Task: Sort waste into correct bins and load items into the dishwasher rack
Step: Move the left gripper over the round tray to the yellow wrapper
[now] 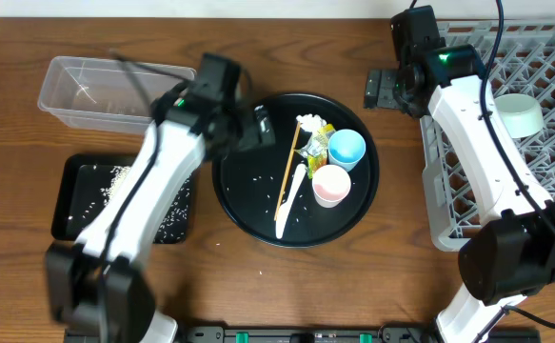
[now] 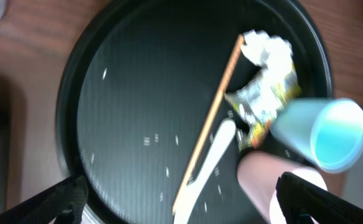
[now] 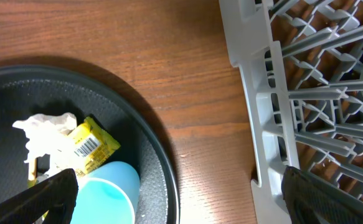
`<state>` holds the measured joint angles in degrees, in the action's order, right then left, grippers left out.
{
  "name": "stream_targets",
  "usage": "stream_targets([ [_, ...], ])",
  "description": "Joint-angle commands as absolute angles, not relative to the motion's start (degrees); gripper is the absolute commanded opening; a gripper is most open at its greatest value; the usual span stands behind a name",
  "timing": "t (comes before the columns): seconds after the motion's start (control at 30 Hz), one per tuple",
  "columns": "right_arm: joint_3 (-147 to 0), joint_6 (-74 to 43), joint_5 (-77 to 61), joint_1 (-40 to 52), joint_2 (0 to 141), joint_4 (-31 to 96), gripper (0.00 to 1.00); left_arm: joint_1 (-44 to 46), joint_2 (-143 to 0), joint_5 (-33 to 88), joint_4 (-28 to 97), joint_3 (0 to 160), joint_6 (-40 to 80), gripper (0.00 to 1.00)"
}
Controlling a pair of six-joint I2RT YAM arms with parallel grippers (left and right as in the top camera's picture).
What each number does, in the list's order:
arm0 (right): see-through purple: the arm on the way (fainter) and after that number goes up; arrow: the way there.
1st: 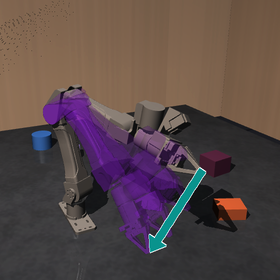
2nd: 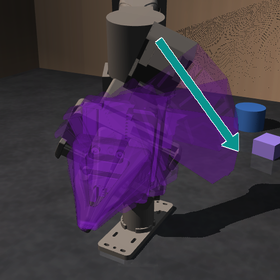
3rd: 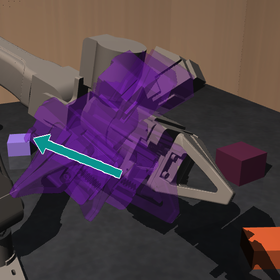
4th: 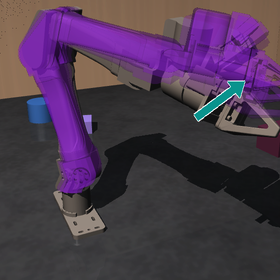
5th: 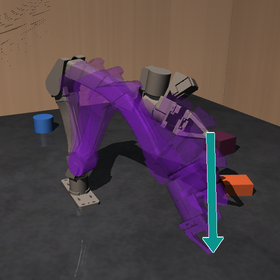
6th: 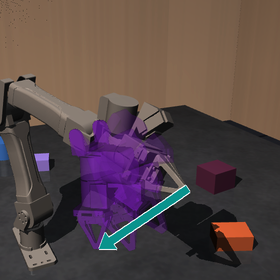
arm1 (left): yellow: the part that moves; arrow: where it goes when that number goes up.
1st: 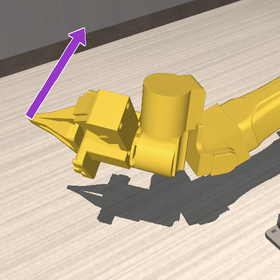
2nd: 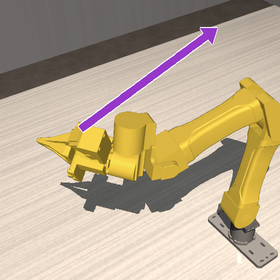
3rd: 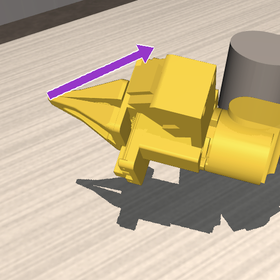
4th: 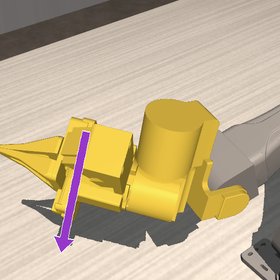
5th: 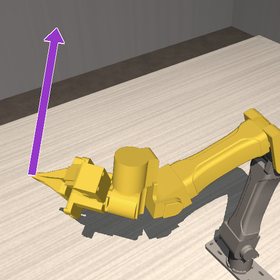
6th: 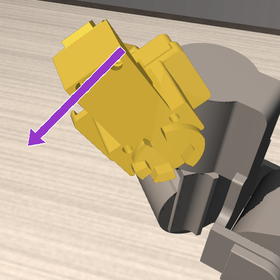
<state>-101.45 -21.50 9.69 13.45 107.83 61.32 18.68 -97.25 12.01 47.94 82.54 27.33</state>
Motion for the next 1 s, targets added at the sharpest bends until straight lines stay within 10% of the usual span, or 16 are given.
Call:
stream_targets([
  [0.0,-102.3,-22.1,10.1,13.2,106.1,61.3,0.99,19.5,-103.6,9.6,46.7,87.2,29.0,0.98],
  [0.97,-102.3,-22.1,10.1,13.2,106.1,61.3,0.99,26.9,-121.5,15.6,32.8,88.4,35.2,0.92],
])
